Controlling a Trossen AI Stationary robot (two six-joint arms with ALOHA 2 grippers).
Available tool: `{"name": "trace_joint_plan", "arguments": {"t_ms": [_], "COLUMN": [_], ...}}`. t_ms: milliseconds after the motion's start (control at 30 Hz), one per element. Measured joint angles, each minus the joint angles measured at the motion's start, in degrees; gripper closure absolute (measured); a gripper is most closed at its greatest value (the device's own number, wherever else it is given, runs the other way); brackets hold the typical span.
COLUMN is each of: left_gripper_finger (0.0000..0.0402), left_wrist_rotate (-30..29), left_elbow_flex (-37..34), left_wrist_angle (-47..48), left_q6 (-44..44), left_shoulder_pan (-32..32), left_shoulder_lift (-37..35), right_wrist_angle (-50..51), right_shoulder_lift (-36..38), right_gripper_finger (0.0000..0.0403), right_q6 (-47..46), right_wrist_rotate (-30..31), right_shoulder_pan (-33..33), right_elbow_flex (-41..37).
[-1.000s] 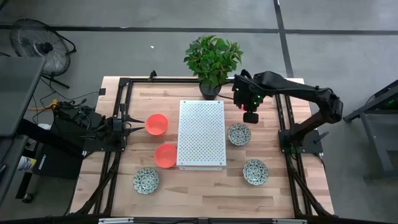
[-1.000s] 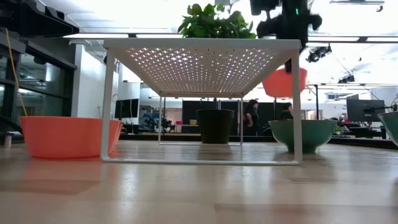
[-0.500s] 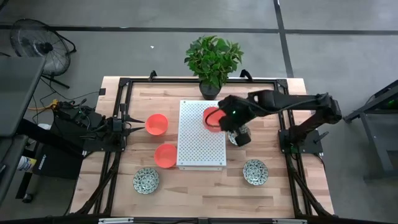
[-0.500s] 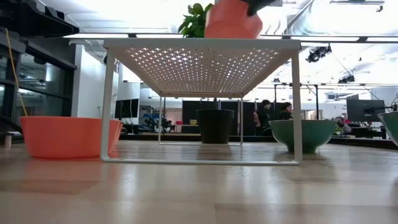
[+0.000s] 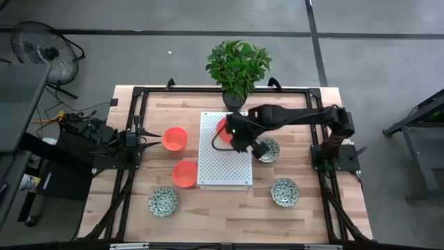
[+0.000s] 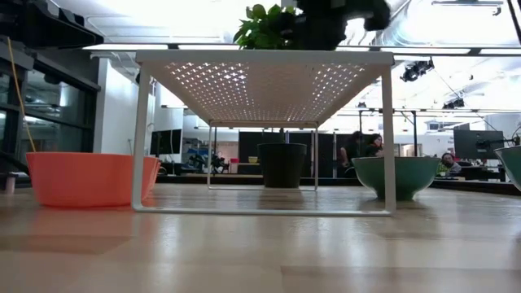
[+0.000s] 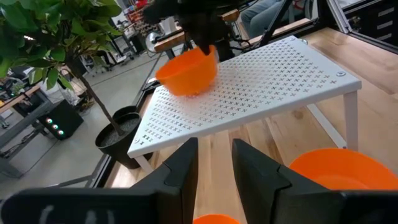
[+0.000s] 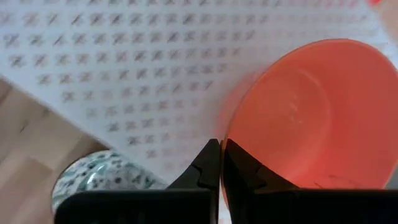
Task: Pick & Place Mini bowls
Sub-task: Put the top right orange bowl on the shelf
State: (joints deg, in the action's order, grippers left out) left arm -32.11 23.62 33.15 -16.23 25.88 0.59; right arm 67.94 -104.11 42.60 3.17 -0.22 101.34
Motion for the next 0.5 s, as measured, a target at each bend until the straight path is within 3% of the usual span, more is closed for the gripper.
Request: {"name": "trace_joint_plan", "arguments": {"t_ms": [167, 500], "left_gripper_finger": [0.0307, 0.0307], "left_wrist_rotate": [0.0, 0.0], "left_elbow_flex": [0.0, 0.0], "left_wrist_angle": [0.0, 0.0], "left_q6": [0.0, 0.0], "left_shoulder_pan": [0.0, 0.0], "left_shoulder_lift": [0.0, 0.0], "right_wrist_angle": [0.3, -3.3], "right_shoulder_lift": [-1.0, -1.4], "right_gripper_finger": [0.0403, 0.0403], "right_q6": [0.7, 7.2], "right_wrist_rotate": [-3.4, -3.0], "right_shoulder_pan": [-1.5, -3.4], "right_elbow_flex": [4.9, 2.3]}}
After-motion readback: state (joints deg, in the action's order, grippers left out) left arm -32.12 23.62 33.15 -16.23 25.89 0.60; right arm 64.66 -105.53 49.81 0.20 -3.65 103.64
